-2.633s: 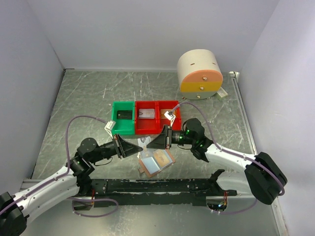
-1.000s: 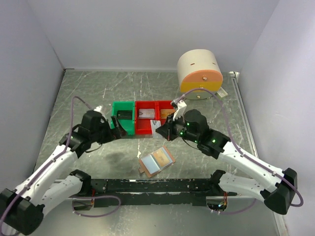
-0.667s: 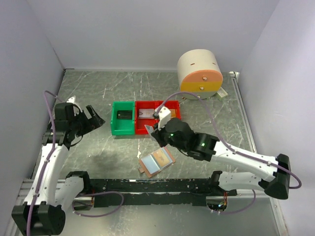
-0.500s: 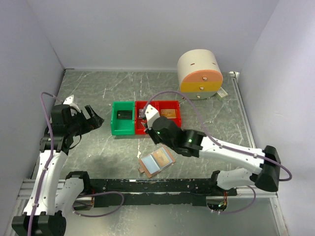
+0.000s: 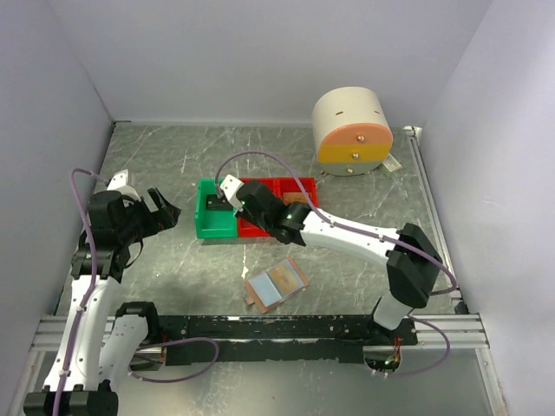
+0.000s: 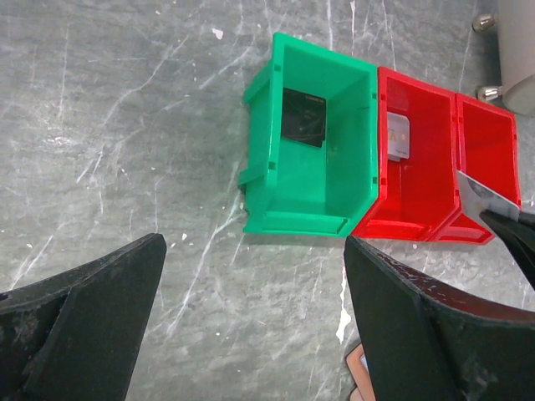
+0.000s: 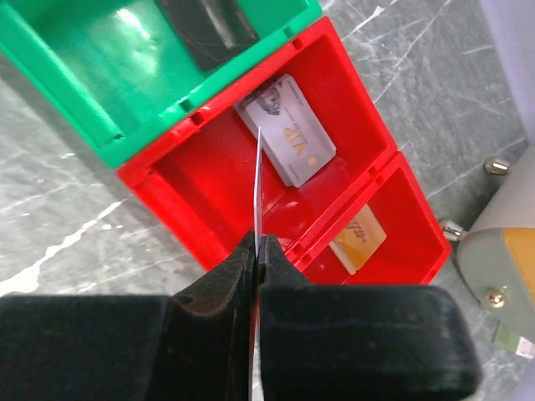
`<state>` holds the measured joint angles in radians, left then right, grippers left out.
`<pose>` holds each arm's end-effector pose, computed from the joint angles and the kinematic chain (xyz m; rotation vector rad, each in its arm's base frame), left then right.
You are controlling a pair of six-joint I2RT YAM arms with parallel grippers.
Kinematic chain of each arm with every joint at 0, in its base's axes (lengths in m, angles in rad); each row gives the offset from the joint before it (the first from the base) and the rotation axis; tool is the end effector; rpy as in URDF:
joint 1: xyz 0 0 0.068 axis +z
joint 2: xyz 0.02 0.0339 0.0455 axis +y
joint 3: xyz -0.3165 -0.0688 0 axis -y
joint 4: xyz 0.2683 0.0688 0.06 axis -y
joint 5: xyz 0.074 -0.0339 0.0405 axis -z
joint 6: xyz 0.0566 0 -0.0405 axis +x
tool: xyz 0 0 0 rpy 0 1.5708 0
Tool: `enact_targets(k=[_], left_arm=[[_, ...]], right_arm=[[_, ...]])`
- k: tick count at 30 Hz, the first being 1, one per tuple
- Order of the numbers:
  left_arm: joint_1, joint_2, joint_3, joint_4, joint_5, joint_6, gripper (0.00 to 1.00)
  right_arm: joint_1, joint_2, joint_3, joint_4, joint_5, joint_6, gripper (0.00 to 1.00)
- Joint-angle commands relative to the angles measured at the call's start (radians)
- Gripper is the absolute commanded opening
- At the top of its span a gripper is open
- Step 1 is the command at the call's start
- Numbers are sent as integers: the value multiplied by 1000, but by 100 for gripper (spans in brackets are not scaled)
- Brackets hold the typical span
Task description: Take the credit cards out of the card holder
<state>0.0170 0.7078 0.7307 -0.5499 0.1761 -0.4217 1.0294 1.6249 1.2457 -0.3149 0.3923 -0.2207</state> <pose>0.1587 -0.0072 0.3202 -0.3554 2.0877 -0.4273 0.2276 0.3365 0.3052 -1.1179 1.8985 0.0038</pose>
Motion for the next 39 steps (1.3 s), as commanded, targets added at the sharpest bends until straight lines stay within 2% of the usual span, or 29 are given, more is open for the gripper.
enact_targets(k=[1,7,11,17,23,39], left_arm=[[9,-40,-6,33,-35,14,100],[9,-69,-15,40,-34,15,100],[9,-65,-12,35,-34,15,100],[8,-74,-13,34,-42,14,100],[9,-76,-14,37,-37,15,99],[8,-75,-18,42,-20,16,98]], right_arm=[[-61,42,46,41,-63,-169,0],[-94,38,-40,185,-142,-408,0],[-102,70,-62,230,-156,-502,0],[-108,148,-41,260,-106,-556,0],[-150,233,26,212,-136,-567,0],[-203,389,127,263,-116,-656,0]])
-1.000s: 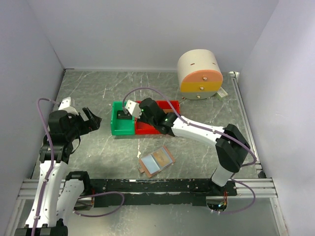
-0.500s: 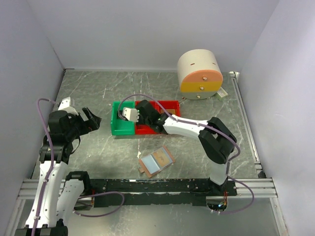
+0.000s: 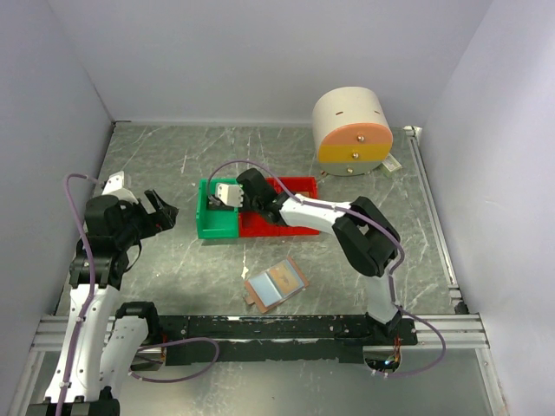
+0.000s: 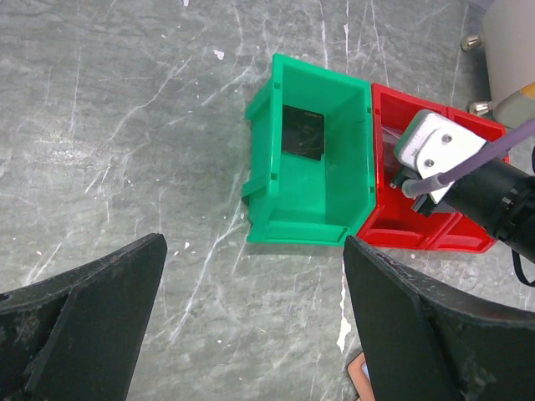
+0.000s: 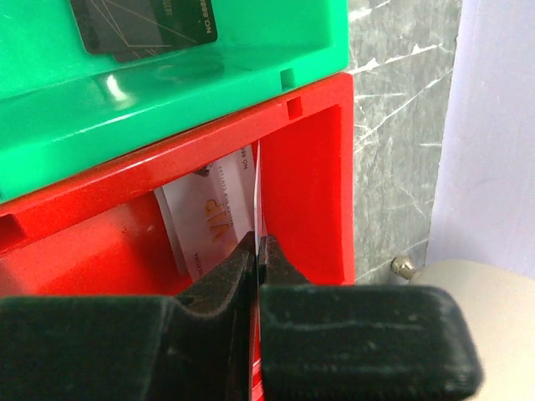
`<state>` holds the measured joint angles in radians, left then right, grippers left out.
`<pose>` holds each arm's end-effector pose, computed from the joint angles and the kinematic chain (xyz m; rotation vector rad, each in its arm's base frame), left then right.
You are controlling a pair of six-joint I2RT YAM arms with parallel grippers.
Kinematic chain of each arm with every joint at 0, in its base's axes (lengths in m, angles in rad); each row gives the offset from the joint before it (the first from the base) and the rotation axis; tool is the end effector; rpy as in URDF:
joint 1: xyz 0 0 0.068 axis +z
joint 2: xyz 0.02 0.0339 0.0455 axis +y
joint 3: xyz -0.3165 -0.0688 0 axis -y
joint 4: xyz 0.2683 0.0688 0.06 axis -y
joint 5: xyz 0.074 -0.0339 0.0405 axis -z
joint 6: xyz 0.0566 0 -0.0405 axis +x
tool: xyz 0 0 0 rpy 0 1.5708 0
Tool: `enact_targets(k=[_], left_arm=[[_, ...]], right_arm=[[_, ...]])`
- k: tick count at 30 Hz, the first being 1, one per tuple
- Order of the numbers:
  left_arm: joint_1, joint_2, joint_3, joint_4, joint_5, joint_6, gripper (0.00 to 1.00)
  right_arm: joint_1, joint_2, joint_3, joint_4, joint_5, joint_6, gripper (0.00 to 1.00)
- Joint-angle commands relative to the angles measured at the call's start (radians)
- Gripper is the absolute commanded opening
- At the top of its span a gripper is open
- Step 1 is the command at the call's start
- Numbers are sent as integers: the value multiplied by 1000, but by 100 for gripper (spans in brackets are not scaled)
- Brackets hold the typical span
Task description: Take the credit cards out of the card holder
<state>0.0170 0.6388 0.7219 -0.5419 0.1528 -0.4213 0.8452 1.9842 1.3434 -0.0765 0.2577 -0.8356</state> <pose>0.1449 -0.0062 0.3267 -0.3498 2.0181 -0.4087 0.3393 0.3608 0.2064 -1.6032 1.6156 -0.2894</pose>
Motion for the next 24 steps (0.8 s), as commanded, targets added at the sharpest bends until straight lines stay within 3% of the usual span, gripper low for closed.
enact_targets(k=[1,21,24], left_arm=[[9,-8,-10,35,4,16,98],[8,1,-15,44,31,22,97],[8,1,-14,40,21,17,97]], right_arm=[[-21,30,28,36,23,-47,0],[-34,86,17,25,15,-7,8],[-33,77,20,0,-5,12,16]])
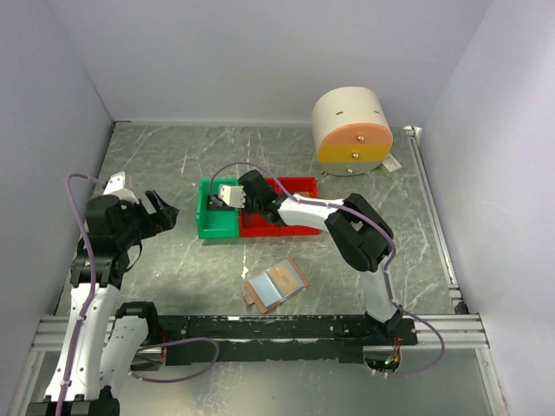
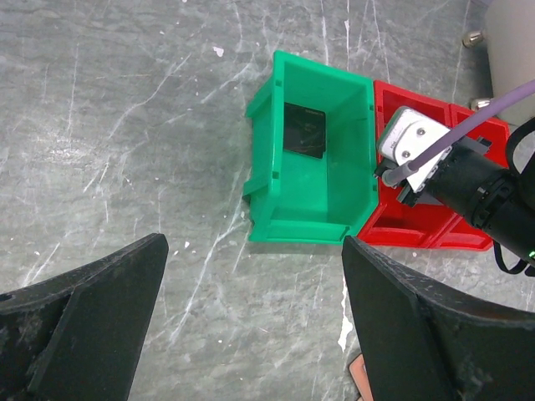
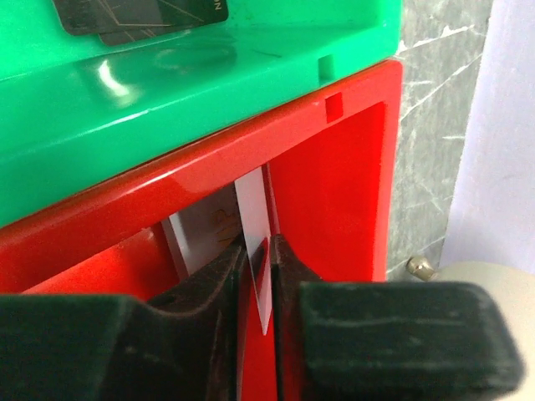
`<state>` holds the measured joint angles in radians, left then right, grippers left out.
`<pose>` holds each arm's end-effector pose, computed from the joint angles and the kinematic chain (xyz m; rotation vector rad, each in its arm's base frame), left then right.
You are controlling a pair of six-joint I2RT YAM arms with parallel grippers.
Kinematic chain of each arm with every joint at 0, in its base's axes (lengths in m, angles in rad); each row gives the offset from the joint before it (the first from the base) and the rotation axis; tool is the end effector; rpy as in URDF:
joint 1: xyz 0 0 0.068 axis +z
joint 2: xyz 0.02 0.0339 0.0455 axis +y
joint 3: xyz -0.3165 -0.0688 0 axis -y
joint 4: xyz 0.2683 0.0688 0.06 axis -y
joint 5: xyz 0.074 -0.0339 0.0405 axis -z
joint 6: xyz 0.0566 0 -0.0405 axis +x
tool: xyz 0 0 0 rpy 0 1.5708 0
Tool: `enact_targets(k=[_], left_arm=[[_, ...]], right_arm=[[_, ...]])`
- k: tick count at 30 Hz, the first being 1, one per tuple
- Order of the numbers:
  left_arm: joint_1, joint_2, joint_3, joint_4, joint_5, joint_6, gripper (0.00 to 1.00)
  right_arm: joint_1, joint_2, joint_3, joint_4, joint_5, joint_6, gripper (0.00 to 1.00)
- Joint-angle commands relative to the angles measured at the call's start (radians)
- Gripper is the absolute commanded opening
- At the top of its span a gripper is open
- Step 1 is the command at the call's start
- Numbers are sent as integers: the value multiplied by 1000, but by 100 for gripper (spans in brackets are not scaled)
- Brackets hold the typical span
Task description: Take the credit cards out of the card holder
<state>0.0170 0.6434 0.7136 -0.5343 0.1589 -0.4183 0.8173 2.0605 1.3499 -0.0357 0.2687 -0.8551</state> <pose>0.1465 -0.0065 0.3239 -0.3444 2.0245 -0.4125 0.3570 0.3586 0.1760 -1.6176 1.6444 -0.3302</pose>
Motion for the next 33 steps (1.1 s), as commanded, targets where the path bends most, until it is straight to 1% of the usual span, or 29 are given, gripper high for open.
enact_targets(k=[1,2,5,8,13,22,25,28,30,33], left_arm=[[9,-5,-7,33,14,15,97],[8,-6,-7,33,14,16,97],[9,-4,-7,34,18,16,97],[9,-3,-7,33,21,18,97],[9,-4,-7,35,21,17,97],[8,5,-6,37,34,18,97],[8,9,-9,38,40,19,97],[8,9,-9,42,48,21,97],[8,10,-10,45,59,24,98],[7,18,-10,49,80,24,98]], right_arm=[[-6,-3,13,-54,-24,37,21],[-6,-8,14,-61,-30,43,25],[-4,-20,6,-77,-34,54,28],[-7,-35,-12,-71,-40,58,34],[-8,-60,-4,-81,-65,72,37],[-12,-63,28,-129,-82,98,39],[-12,-98,34,-128,-100,124,42],[-11,-160,27,-109,-104,185,42],[-11,-233,2,-73,-92,270,43],[-12,-396,-129,66,-31,450,47]])
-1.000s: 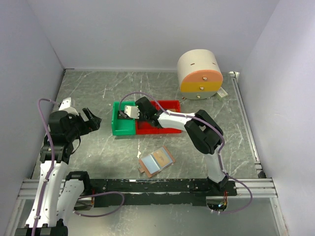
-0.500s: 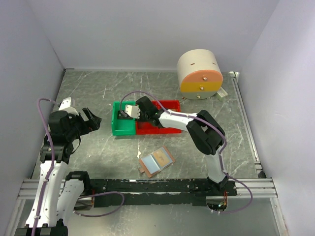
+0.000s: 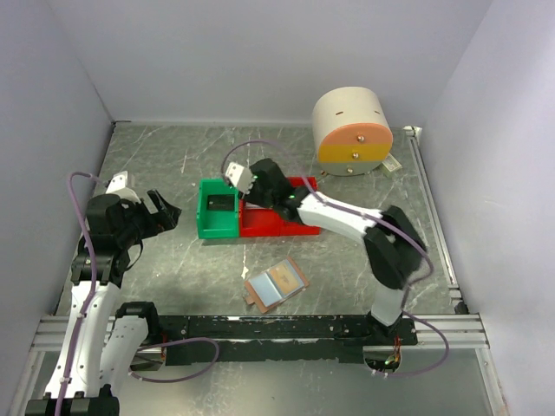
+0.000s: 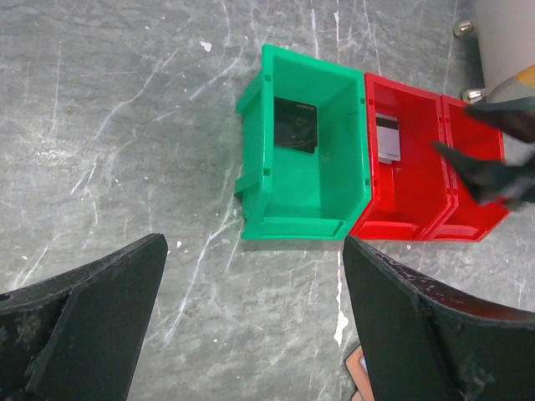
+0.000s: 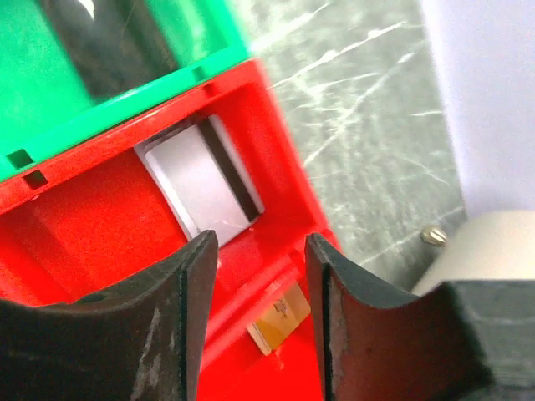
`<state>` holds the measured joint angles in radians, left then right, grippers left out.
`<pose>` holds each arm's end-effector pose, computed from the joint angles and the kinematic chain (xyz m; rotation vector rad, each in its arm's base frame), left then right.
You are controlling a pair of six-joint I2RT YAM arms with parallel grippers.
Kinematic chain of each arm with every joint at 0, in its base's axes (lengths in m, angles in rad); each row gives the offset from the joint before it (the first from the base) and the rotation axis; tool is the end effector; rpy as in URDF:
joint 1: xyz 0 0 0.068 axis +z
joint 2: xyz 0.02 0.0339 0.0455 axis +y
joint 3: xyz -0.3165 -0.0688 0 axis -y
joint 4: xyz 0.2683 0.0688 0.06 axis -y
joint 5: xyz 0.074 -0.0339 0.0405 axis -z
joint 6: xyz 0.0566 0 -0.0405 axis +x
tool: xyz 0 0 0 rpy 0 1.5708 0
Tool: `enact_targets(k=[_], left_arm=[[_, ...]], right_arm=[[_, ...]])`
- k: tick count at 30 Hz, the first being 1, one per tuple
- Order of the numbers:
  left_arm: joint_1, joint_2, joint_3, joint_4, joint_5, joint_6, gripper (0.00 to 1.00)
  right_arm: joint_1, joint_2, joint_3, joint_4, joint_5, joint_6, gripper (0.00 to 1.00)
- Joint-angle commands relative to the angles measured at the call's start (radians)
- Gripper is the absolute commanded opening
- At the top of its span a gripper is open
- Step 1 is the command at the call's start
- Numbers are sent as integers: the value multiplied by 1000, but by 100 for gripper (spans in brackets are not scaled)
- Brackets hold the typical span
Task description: Take the credit cards out of the card holder
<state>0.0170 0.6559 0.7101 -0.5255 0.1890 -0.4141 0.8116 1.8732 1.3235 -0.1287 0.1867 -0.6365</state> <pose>0.1495 -0.0081 0.3221 -0.3234 2.0361 -0.4400 0.3348 0.3375 0.2453 -1.4059 1.7410 -0.1150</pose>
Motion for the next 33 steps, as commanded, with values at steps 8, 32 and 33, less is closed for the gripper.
enact_targets(k=[8,32,33], left_arm=[[8,75,2,43,130,33,99],[-575,85,-174,55,-79,-465,99],[-610,85,-187,58,-100,-494,99]], right_arm=[[-74,-594,-450,55,162,966,76],[-89,-804,-748,-189,-166,1444,76],[-88,-798,-749,-192,-171,1447,75]])
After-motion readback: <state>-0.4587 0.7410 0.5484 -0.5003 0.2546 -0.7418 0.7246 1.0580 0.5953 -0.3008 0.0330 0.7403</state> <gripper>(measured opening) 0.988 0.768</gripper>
